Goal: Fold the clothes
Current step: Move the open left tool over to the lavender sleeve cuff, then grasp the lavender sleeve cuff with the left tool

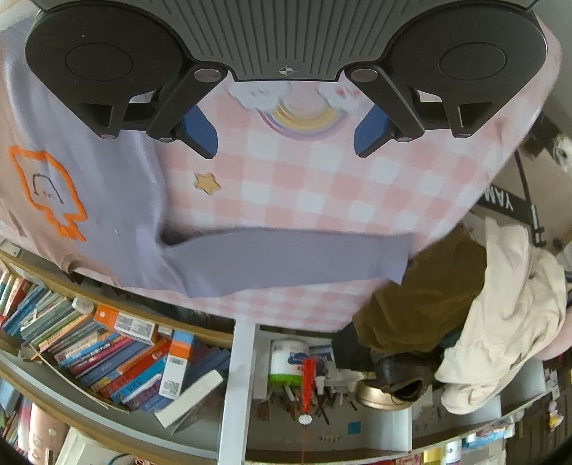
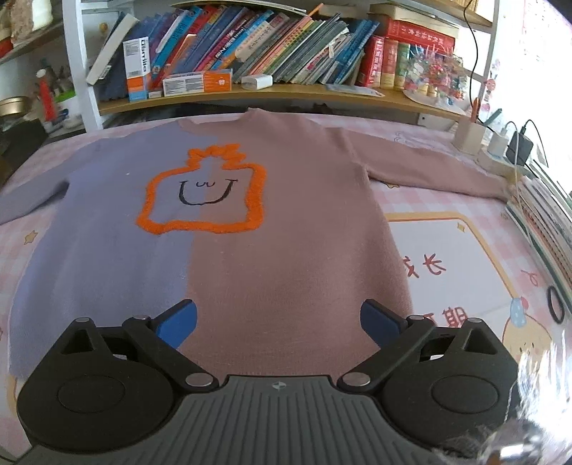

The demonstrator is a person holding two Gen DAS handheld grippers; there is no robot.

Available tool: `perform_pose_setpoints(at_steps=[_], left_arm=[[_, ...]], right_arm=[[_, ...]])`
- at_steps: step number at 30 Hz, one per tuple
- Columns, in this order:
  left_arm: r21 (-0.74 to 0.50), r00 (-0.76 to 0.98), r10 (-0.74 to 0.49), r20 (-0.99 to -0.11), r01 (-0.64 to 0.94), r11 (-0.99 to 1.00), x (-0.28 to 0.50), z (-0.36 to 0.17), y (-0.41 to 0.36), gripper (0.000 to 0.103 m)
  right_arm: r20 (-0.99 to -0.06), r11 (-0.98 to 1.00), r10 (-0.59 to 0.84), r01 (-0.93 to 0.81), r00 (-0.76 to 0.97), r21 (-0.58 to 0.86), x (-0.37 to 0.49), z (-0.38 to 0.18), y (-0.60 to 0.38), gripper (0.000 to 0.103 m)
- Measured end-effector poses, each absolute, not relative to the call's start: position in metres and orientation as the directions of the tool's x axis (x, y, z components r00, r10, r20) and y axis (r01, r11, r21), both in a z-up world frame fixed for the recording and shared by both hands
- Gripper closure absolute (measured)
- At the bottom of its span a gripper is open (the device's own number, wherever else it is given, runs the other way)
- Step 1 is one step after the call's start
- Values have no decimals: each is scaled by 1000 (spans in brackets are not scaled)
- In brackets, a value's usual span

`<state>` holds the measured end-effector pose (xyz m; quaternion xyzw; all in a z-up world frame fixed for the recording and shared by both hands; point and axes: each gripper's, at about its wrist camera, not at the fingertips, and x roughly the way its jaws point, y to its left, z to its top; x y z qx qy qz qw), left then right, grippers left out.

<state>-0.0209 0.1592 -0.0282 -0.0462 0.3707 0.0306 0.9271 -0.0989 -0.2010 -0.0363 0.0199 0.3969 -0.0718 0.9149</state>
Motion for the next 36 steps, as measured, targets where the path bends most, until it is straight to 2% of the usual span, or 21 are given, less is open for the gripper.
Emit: perform_pose_setpoints(at_steps=[9, 15, 17, 19, 28, 36], left_arm=[[-46, 779, 112, -617, -178, 983, 12, -32, 209, 18], [-94, 771, 164, -616, -278, 956, 36, -44, 243, 40], [-122, 757, 166, -632, -309, 943, 46, -50, 253, 55], [-147, 748, 164, -643, -331, 932, 55, -55, 261, 62], [-200, 707, 175, -685, -413, 888, 81, -73, 279, 60], [-342, 754, 28, -656, -331, 880, 94, -75, 263, 63]], right_arm=[[-726, 965, -209, 258, 655, -45, -99, -35, -193, 4], [-740, 964, -233, 250, 631, -90, -97, -37, -182, 4], [-742, 962, -243, 253, 625, -102, -97, -37, -181, 4], [-746, 959, -256, 260, 615, -114, -98, -36, -181, 4], [-757, 939, -310, 311, 575, -148, -106, -37, -189, 4], [-767, 927, -334, 338, 548, -162, -112, -38, -194, 4]])
